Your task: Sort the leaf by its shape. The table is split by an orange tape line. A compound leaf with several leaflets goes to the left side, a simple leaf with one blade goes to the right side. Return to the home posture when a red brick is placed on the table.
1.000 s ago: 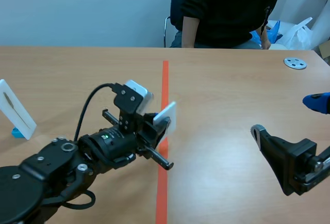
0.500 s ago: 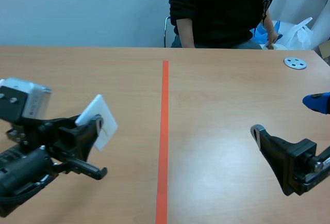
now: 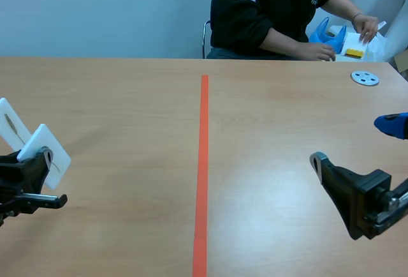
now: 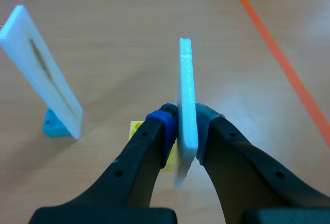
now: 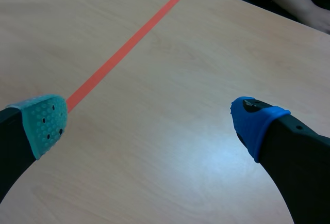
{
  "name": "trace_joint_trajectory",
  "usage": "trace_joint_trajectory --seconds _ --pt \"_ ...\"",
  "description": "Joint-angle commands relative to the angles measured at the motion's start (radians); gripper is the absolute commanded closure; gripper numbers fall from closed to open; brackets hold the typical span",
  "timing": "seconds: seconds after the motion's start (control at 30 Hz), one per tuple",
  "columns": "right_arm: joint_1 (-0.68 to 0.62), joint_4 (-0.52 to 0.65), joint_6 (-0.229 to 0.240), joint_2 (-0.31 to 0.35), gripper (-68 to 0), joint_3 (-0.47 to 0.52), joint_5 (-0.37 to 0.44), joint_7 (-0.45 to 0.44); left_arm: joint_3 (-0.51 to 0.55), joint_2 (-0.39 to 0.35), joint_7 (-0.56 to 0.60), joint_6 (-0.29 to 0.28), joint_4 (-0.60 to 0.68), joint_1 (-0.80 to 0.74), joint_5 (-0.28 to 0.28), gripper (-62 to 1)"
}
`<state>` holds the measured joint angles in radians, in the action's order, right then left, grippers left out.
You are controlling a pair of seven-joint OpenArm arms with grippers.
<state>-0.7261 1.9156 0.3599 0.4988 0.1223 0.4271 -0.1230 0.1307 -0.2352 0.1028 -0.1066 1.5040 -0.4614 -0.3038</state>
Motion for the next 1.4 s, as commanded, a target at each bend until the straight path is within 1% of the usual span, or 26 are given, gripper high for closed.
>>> trace_joint_trajectory --seconds 0.0,0.13,0.23,0.4,0.57,0.73,0.8,0.93,1.13,1.23,1.37 --pt "0.011 0.011 0.0 0.005 -67.9 0.001 0.004 -0.014 -0.003 0.005 0.031 -0.004 -0.035 0.029 -0.003 -4.0" --pt "0.011 0.011 0.0 0.005 -67.9 0.001 0.004 -0.014 -0.003 0.005 0.064 -0.002 -0.156 0.098 -0.003 -4.0" --pt "0.011 0.011 0.0 0.005 -67.9 0.001 0.004 -0.014 -0.003 0.005 0.091 0.016 -0.242 0.151 -0.003 -4.0" --pt "0.011 0.011 0.0 0.005 -67.9 0.001 0.004 -0.014 -0.003 0.005 0.12 0.018 -0.359 0.226 -0.003 -4.0" --pt "0.011 0.011 0.0 0.005 -67.9 0.001 0.004 -0.014 -0.003 0.005 0.143 0.035 -0.438 0.266 -0.003 -4.1" --pt "0.011 0.011 0.0 0.005 -67.9 0.001 0.004 -0.014 -0.003 0.004 0.163 0.035 -0.464 0.27 -0.003 -5.0" --pt "0.011 0.011 0.0 0.005 -67.9 0.001 0.004 -0.014 -0.003 0.004 0.163 0.035 -0.465 0.27 -0.003 -9.7" --pt "0.011 0.011 0.0 0.005 -67.9 0.001 0.004 -0.014 -0.003 0.004 0.164 0.035 -0.465 0.27 -0.003 -21.8" --pt "0.011 0.011 0.0 0.005 -67.9 0.001 0.004 -0.014 -0.003 0.003 0.17 0.035 -0.461 0.27 -0.003 -35.1" --pt "0.011 0.011 0.0 0.005 -67.9 0.001 0.004 -0.014 -0.003 -0.001 0.17 0.037 -0.432 0.259 -0.004 -40.5" --pt "0.011 0.011 0.0 0.005 -67.9 0.001 0.004 -0.014 0.009 -0.004 0.171 0.037 -0.34 0.221 -0.004 -45.6"
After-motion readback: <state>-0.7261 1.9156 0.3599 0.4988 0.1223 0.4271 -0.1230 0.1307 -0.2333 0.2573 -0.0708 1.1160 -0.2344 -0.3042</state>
